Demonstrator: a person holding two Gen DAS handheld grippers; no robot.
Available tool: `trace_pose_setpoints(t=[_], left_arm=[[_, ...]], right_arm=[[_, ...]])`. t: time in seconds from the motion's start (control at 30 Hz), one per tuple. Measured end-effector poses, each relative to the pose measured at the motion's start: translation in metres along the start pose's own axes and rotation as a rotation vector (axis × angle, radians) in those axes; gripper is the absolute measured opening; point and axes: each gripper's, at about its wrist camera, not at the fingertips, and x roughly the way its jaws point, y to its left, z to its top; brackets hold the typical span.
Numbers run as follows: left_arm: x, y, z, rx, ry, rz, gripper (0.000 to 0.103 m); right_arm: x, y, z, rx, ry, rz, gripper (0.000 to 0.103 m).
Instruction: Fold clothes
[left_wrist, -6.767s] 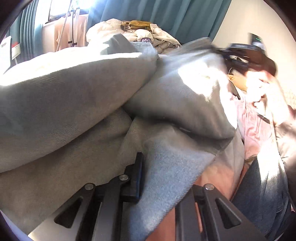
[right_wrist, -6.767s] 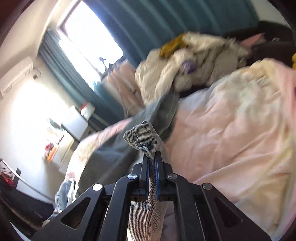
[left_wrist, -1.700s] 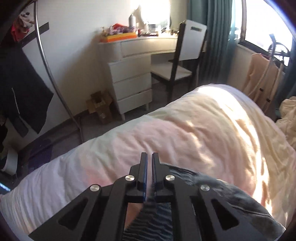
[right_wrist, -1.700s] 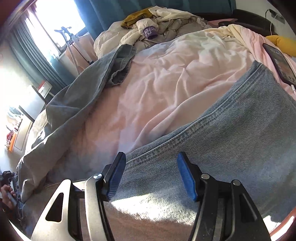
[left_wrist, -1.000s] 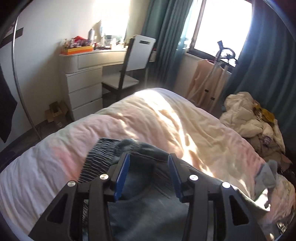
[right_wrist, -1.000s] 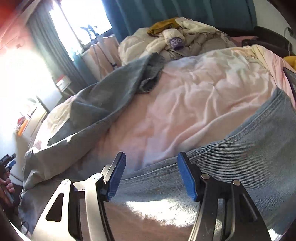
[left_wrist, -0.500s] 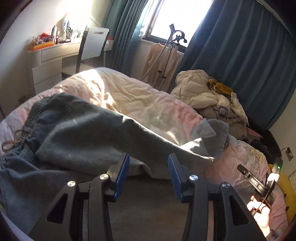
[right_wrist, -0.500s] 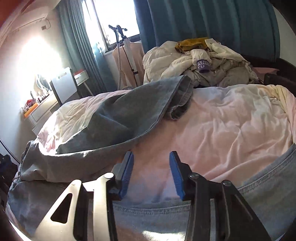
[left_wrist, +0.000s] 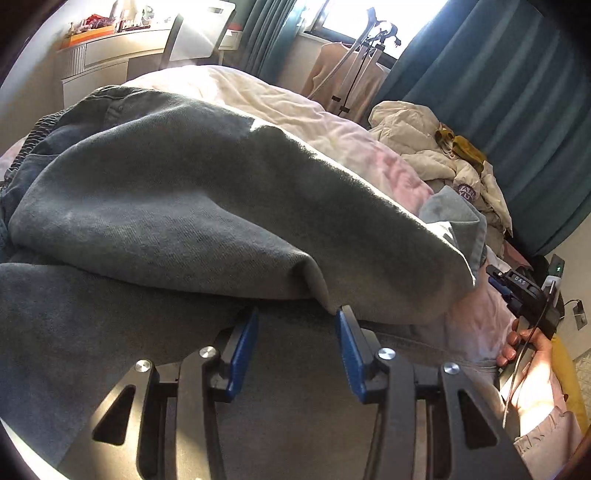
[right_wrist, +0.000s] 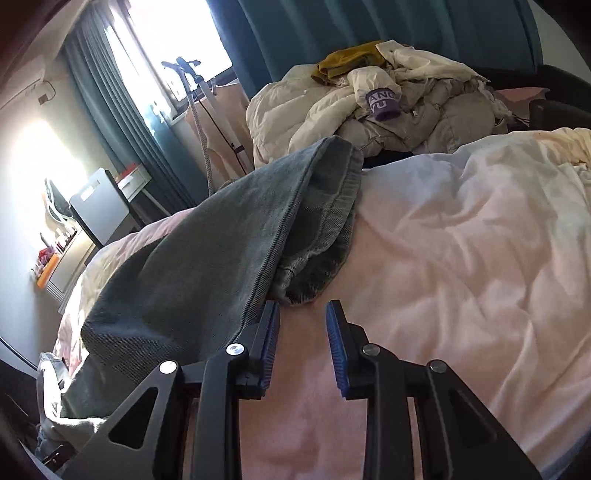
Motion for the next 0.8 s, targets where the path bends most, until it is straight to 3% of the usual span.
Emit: trace_pose_setpoints(t=[0.13,0.23,0.37,0.43,0.57,0.67,0.8], left_arm=[[0.009,0.005,0.001,-0.035,-0.011,-0.108,0.044],[0.019,0.008,0.001,-0.044,0.009,-0.128,0.044],[0.029,0.012,0.002,-0.074,0.025,-0.174,0.044],[0.033,0.013,0.002,-0.091,0.031,-0.192,0.044],[0.031,0.011,0.003,-0.107,0.022,-0.208,0.044],[0.022,0.007,0.003,-0.094,-0.01,-0.198,0.044],[0.009,0.005,0.004,-0.087,-0.039,-0.205,0.044]], right_arm=[[0.017,0.002,-0.001,-0.011,-0.009,0.029,0.026],[0.028,0.009,0.0,-0.047,-0.013,0.014,0.033],[0.043,0.018,0.001,-0.088,-0.016,-0.005,0.034],[0.044,0.012,0.001,-0.019,-0.007,-0.003,0.012],[0.017,0.008,-0.002,0.1,-0.068,0.051,0.004],[-0.013,0.015,0.001,0.1,-0.111,0.041,0.003],[-0.053,0.004,0.006,0.16,-0.099,0.096,0.003]])
